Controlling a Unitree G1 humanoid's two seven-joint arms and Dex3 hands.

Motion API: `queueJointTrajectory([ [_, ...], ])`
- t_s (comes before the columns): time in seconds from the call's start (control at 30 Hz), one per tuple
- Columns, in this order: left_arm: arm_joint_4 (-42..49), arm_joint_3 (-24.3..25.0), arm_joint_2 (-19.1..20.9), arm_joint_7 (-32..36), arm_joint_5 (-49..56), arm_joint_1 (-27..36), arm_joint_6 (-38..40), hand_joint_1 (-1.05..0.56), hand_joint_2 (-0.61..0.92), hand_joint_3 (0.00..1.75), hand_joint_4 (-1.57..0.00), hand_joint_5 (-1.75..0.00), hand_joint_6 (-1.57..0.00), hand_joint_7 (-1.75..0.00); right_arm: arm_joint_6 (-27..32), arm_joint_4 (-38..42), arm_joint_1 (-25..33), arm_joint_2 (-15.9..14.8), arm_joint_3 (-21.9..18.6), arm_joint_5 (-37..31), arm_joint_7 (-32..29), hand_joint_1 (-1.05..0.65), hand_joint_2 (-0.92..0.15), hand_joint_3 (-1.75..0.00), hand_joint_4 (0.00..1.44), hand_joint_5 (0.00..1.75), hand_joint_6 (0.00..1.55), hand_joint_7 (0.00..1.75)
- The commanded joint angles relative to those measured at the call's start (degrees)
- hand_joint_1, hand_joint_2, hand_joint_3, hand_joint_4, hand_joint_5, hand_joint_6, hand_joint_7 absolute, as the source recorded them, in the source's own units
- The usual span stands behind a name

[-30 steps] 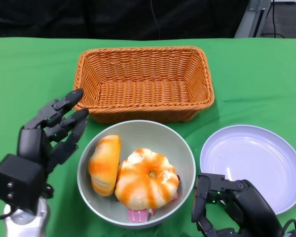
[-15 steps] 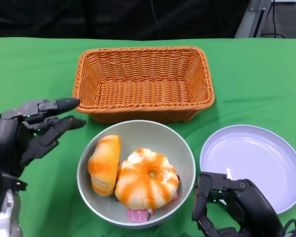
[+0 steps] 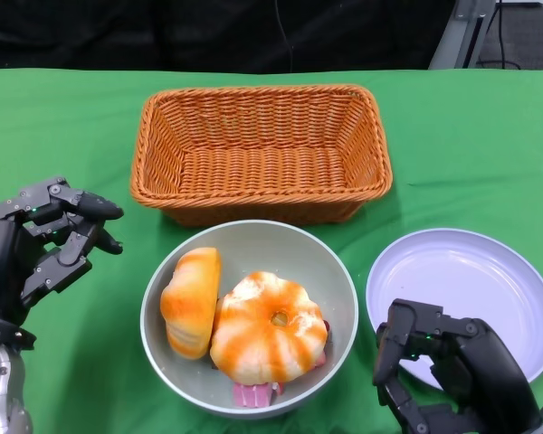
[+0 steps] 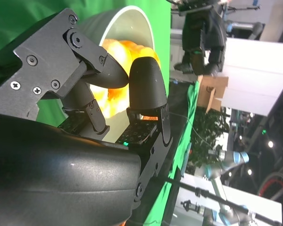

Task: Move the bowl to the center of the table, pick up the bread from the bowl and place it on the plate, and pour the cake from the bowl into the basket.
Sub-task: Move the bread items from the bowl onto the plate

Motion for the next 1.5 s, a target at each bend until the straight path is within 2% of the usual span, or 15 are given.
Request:
queueJointTrajectory([
  [0.03, 2.84, 0.86, 0.7, 1.7, 0.88, -1.16, -1.11, -0.08, 0.68, 0.87, -0.84, -1.58, -0.81, -1.35, 0.94, -2.01, -0.46, -1.3, -1.94, 1.63, 0.2, -0.08, -0.41, -1.32, 0.82, 1.75, 0.77, 1.48],
  [0.13, 4.8, 0.79, 0.37, 2.57, 1.99, -1.67, -2.15, -0.09, 0.65, 0.94, -0.84, -1.59, -0.79, -1.37, -0.02, -3.33, -0.87, -1.38, -3.27, 1.13, -0.48, -0.06, -0.42, -1.31, 0.81, 1.75, 0.77, 1.48],
  [0.23, 6.01, 0.56, -0.19, 3.55, 2.71, -1.99, -2.61, -0.1, 0.64, 0.94, -0.85, -1.6, -0.79, -1.37, -0.55, -6.96, -1.44, -1.87, -4.4, -1.83, -2.24, -0.13, -0.41, -1.27, 0.8, 1.74, 0.75, 1.42],
  [0.33, 6.78, 0.41, -0.59, 4.46, 3.61, -2.3, -3.47, -0.11, 0.64, 0.93, -0.84, -1.6, -0.78, -1.37, 2.25, -12.71, -1.69, -2.93, -4.75, -5.12, -3.64, -0.2, -0.44, -1.13, 0.79, 1.67, 0.77, 1.33],
  [0.47, 7.6, 0.3, -0.68, 5.24, 4.38, -2.58, -3.74, -0.12, 0.64, 0.92, -0.84, -1.6, -0.78, -1.37, 4.97, -16.43, -2.46, -3.82, -4.3, -6.0, -3.68, -0.21, -0.45, -1.1, 0.79, 1.66, 0.78, 1.3],
  [0.53, 8.11, 0.02, -0.96, 6.47, 5.21, -2.76, -3.59, -0.11, 0.65, 0.92, -0.82, -1.59, -0.76, -1.34, 7.73, -20.8, -4.55, -5.43, -3.72, -7.46, -2.58, -0.25, -0.54, -0.77, 0.73, 1.43, 0.76, 0.99],
  [0.7, 8.35, -0.4, -1.54, 7.36, 5.69, -3.01, -3.96, -0.1, 0.65, 0.93, -0.8, -1.59, -0.77, -1.32, 8.25, -22.94, -9.86, -8.79, -2.68, -10.35, -0.3, -0.23, -0.79, -0.16, 0.68, 0.96, 0.79, 0.5],
  [0.8, 8.38, -0.45, -1.75, 7.0, 5.48, -3.1, -4.09, -0.1, 0.65, 0.93, -0.8, -1.6, -0.78, -1.32, 8.02, -22.55, -13.36, -10.7, -2.16, -14.69, -0.01, -0.33, -0.86, -0.03, 0.69, 0.7, 0.8, 0.26],
  [0.9, 8.3, -0.75, -1.57, 8.0, 6.43, -2.94, -4.33, -0.11, 0.66, 0.92, -0.8, -1.6, -0.78, -1.32, 10.06, -23.08, -16.65, -11.94, -0.73, -19.49, 0.27, -0.47, -0.85, 0.0, 0.71, 0.43, 0.79, 0.07],
  [1.0, 8.16, -0.72, -1.66, 7.9, 6.24, -2.89, -4.14, -0.11, 0.67, 0.91, -0.79, -1.6, -0.77, -1.32, 13.06, -23.83, -19.45, -12.95, 0.89, -22.71, 1.56, -0.56, -0.86, -0.01, 0.7, 0.28, 0.75, 0.01],
  [1.1, 8.15, -0.79, -1.61, 7.84, 6.26, -2.88, -4.2, -0.11, 0.66, 0.91, -0.79, -1.61, -0.78, -1.32, 19.56, -26.61, -21.74, -14.2, 2.59, -27.29, 4.22, -0.68, -0.89, -0.01, 0.66, 0.2, 0.7, 0.0],
  [1.27, 8.24, -1.02, -1.41, 8.65, 7.0, -2.8, -4.08, -0.11, 0.66, 0.91, -0.79, -1.6, -0.78, -1.3, 32.29, -31.95, -26.55, -16.51, 6.84, -35.63, 12.78, -0.79, -0.92, -0.05, 0.58, 0.1, 0.58, 0.0],
  [1.37, 8.13, -1.23, -1.52, 9.2, 7.38, -2.77, -4.14, -0.1, 0.66, 0.91, -0.8, -1.59, -0.79, -1.29, 39.2, -34.82, -28.7, -16.61, 9.83, -39.77, 18.06, -0.81, -0.92, -0.08, 0.56, 0.07, 0.53, 0.0],
  [1.5, 8.18, -1.5, -1.57, 9.62, 7.71, -2.87, -4.23, -0.09, 0.65, 0.93, -0.8, -1.6, -0.8, -1.28, 44.39, -35.96, -31.11, -16.31, 13.12, -43.41, 22.54, -0.84, -0.92, -0.1, 0.53, 0.04, 0.45, 0.0],
])
